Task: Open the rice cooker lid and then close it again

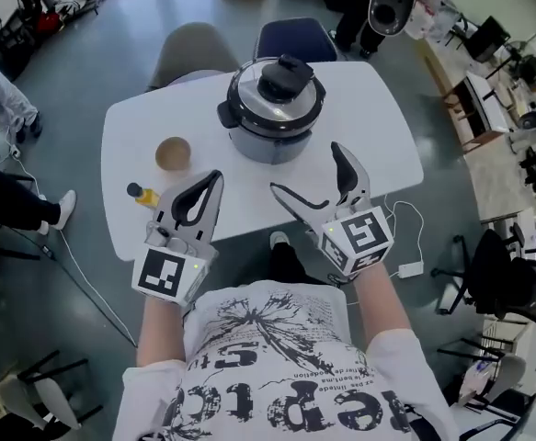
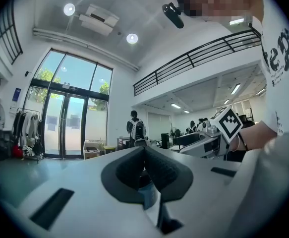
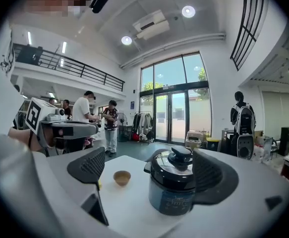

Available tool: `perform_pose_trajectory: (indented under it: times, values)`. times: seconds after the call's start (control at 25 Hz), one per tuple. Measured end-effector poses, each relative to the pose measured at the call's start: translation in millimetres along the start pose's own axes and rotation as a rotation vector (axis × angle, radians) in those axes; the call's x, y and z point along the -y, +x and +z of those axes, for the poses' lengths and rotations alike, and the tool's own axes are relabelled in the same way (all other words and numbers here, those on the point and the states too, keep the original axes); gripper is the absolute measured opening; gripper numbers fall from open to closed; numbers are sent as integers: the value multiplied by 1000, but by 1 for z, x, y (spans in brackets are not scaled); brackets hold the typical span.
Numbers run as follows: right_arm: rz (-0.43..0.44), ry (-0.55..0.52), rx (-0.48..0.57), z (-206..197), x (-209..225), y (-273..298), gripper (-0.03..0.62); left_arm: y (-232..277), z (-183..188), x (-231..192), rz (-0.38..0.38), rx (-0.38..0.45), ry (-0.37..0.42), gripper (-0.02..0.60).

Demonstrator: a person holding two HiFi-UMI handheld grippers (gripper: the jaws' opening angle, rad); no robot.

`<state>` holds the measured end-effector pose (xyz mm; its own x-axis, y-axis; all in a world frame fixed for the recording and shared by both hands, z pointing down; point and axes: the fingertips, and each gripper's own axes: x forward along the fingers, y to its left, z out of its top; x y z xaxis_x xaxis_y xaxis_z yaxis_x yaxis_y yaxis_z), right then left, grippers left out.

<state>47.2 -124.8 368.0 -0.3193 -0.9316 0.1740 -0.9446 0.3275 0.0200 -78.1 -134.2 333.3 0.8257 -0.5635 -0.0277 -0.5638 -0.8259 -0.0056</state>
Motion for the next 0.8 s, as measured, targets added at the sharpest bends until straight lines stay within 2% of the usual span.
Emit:
perform_pose_trajectory:
  times: [0.16, 0.32, 0.44, 0.6, 0.8]
  values:
    - [82, -19, -44, 2, 49, 43, 541, 49, -10, -15, 62, -54, 40, 14]
    - [181, -27, -130, 9, 91, 93, 502, 103, 7, -35, 148, -2, 29, 14]
    - [239, -45, -222, 9, 123, 125, 500, 139, 12, -41, 195, 0, 49, 14]
    - [276, -102, -359, -5, 144, 169, 494, 160, 3, -59, 258, -11, 60, 14]
    - [340, -165, -516, -24, 152, 215, 447, 178, -10, -82, 309, -28, 46, 14]
